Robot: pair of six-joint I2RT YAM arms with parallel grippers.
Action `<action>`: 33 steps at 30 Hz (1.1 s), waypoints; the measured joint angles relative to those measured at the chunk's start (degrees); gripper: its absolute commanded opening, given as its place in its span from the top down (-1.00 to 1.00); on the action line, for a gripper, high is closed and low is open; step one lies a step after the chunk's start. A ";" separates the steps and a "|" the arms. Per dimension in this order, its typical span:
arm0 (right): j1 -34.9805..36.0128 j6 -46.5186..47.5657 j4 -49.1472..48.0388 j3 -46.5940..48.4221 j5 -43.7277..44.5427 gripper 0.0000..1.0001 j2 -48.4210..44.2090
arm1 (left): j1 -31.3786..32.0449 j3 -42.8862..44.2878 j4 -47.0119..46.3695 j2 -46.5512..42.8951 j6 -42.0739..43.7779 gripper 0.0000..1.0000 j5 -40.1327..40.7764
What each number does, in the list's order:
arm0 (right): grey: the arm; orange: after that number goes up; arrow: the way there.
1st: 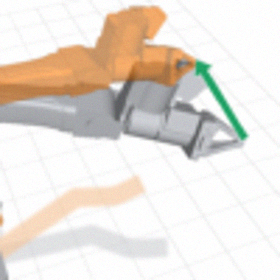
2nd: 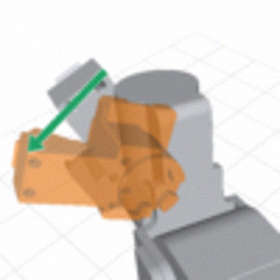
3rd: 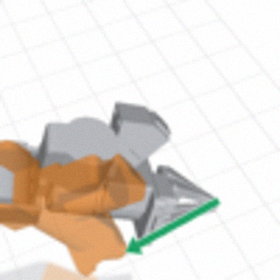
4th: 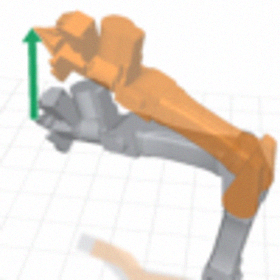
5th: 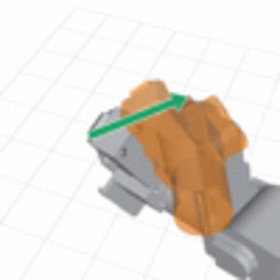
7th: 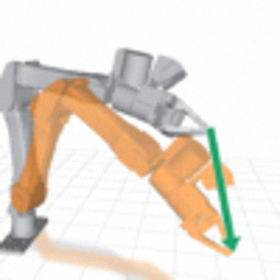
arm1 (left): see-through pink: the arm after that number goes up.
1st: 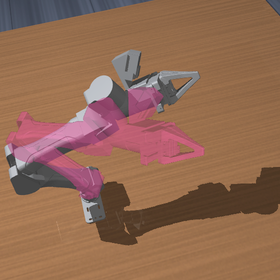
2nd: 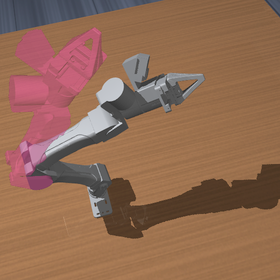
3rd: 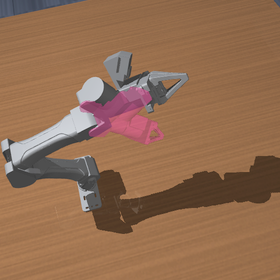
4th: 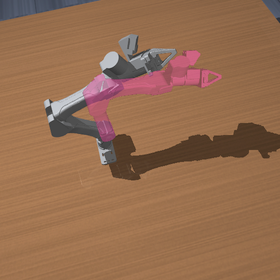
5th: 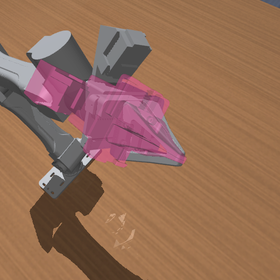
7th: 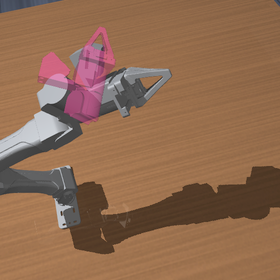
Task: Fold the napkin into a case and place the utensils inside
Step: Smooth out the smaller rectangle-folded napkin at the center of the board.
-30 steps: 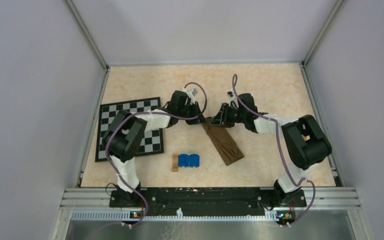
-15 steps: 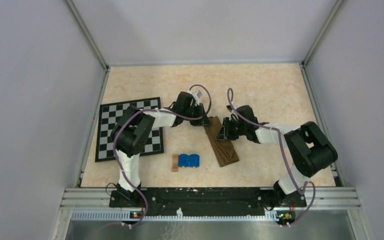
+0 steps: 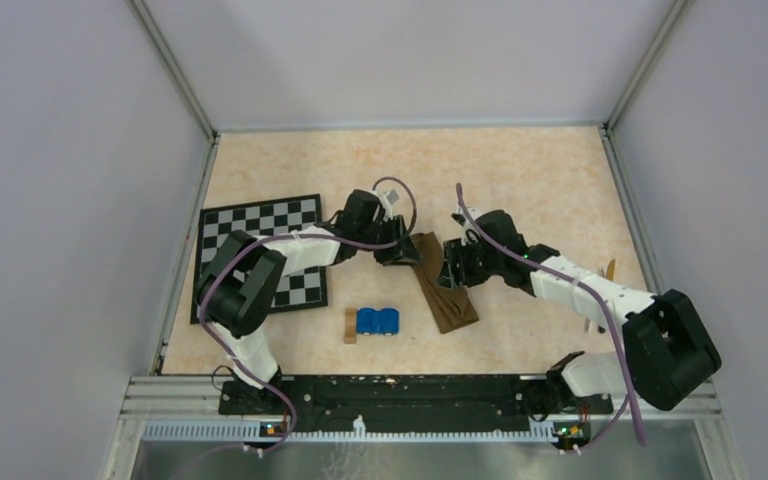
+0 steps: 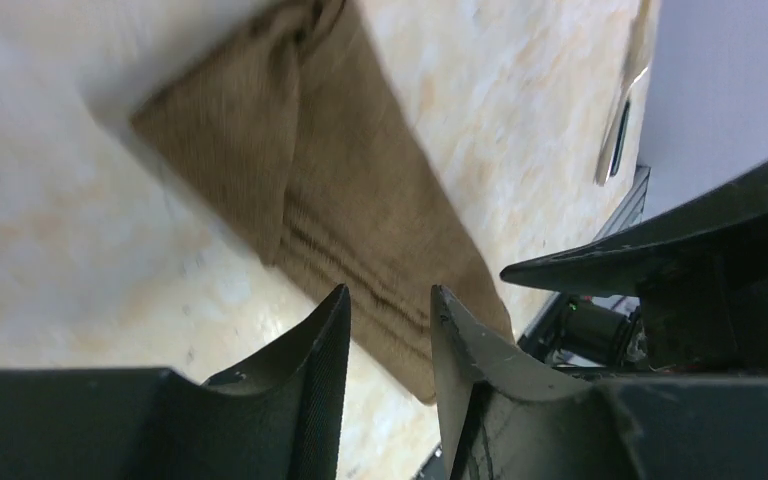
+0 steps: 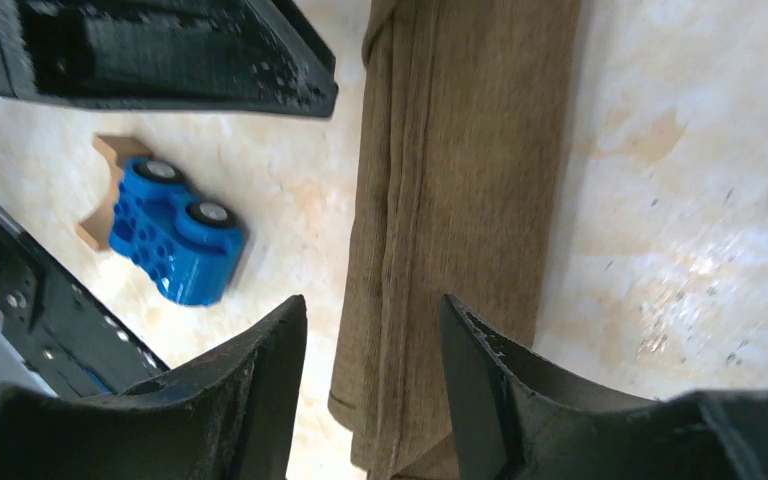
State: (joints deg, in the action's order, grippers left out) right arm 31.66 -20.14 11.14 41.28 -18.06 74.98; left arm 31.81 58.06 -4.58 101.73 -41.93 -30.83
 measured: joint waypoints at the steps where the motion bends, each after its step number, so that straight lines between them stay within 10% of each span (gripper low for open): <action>1: 0.94 0.68 1.22 0.00 1.07 -0.02 -0.15 | 0.66 -1.01 0.55 0.09 -1.31 0.28 -0.09; 19: 18.75 6.16 6.21 0.00 23.71 0.05 4.74 | 7.37 -9.84 -3.74 3.91 -19.17 0.57 -0.61; 29: 21.18 5.35 6.12 0.59 30.64 1.00 6.82 | 7.30 -13.33 -11.87 5.05 -24.15 1.00 -1.33; 33: 21.20 4.17 6.64 2.16 30.47 1.00 6.71 | 7.34 -14.19 -13.60 5.05 -24.68 1.00 -1.22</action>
State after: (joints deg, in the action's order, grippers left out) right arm 52.86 -15.97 17.78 43.44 12.40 81.69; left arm 39.16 43.88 -18.17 106.78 -66.61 -32.05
